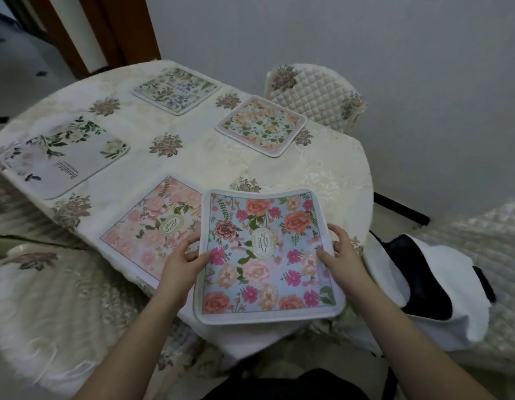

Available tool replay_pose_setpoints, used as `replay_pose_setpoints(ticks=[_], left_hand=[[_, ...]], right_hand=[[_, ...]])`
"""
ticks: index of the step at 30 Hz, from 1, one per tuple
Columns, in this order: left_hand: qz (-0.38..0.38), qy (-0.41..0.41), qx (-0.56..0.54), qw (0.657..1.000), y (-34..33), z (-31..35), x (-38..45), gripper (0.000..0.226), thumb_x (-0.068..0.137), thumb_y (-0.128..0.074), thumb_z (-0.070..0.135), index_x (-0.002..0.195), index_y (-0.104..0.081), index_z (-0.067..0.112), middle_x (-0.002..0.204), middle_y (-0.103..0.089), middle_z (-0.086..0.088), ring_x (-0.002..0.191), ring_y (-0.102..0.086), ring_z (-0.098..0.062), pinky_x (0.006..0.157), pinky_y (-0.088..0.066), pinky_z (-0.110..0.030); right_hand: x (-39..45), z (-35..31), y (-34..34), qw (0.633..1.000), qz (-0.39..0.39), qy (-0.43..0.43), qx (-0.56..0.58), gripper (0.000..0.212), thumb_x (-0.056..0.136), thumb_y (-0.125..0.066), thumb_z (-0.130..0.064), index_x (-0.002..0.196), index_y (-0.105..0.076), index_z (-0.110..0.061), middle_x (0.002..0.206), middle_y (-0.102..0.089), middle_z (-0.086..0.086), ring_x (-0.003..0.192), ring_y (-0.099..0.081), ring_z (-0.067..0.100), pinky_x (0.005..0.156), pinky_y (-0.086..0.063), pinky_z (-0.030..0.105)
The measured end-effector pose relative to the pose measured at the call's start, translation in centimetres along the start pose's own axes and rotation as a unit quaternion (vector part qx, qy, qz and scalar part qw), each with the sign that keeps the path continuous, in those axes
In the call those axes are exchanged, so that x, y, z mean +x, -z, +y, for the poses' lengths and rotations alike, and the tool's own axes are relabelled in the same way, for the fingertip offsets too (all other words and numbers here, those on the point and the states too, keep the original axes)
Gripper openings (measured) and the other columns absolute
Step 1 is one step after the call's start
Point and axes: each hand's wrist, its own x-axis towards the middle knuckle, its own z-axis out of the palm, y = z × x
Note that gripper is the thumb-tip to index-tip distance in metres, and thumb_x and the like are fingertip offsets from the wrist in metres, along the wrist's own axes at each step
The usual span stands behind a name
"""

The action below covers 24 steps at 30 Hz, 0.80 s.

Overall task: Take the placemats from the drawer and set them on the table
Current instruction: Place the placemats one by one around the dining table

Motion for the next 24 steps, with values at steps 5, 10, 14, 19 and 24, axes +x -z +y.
replay_pose_setpoints(ticks=[5, 10, 14, 19, 24], left_hand=[[0.031, 0.007, -0.017, 0.999, 0.8, -0.7, -0.1, 0.037, 0.091, -0.071, 0.015, 0.121, -0.059, 0.032, 0.097, -0.077, -0.008, 0.080, -0.076, -0.025, 0.069, -0.061, -0.045], [0.065, 0.023, -0.052, 0.996, 0.2, -1.6, -0.3, 0.031, 0.091, -0.070, 0.013, 0.112, -0.060, 0.034, 0.102, -0.073, -0.011, 0.089, -0.073, -0.027, 0.069, -0.060, -0.041], [0.090, 0.032, -0.072, 0.993, -1.7, -2.3, -0.2, 0.033, 0.089, -0.073, 0.015, 0.112, -0.060, 0.033, 0.105, -0.073, -0.011, 0.093, -0.073, -0.031, 0.077, -0.060, -0.049], [0.131, 0.049, -0.094, 0.986, -7.3, -2.7, 0.6, 0.039, 0.089, -0.072, 0.012, 0.123, -0.057, 0.027, 0.104, -0.072, -0.013, 0.090, -0.073, -0.031, 0.073, -0.060, -0.047], [0.156, 0.076, -0.086, 0.981, -12.9, -2.7, 2.5, 0.041, 0.087, -0.076, 0.014, 0.122, -0.056, 0.021, 0.101, -0.072, -0.014, 0.089, -0.073, -0.029, 0.076, -0.061, -0.047]], right_hand=[[2.1, -1.0, -0.8, 0.998, -0.038, 0.006, -0.042, 0.054, 0.094, -0.060, -0.009, 0.137, -0.038, -0.034, 0.102, -0.069, 0.000, 0.075, -0.073, 0.012, 0.057, -0.057, 0.029], [5.1, -0.9, -0.7, 0.994, -0.091, 0.021, -0.063, 0.054, 0.094, -0.061, -0.012, 0.136, -0.038, -0.037, 0.103, -0.071, 0.003, 0.082, -0.073, 0.018, 0.073, -0.060, 0.044], [8.4, -0.5, 0.1, 0.987, -0.127, 0.030, -0.092, 0.056, 0.094, -0.061, -0.012, 0.138, -0.037, -0.036, 0.101, -0.072, 0.002, 0.080, -0.073, 0.017, 0.069, -0.060, 0.039], [13.3, -0.2, 3.3, 0.980, -0.148, 0.033, -0.131, 0.055, 0.091, -0.063, -0.011, 0.136, -0.040, -0.035, 0.095, -0.073, 0.001, 0.078, -0.073, 0.020, 0.071, -0.060, 0.045], [18.5, -0.7, 7.0, 0.972, -0.176, 0.041, -0.148, 0.054, 0.093, -0.061, -0.009, 0.136, -0.041, -0.033, 0.098, -0.073, 0.002, 0.077, -0.073, 0.017, 0.069, -0.060, 0.042]])
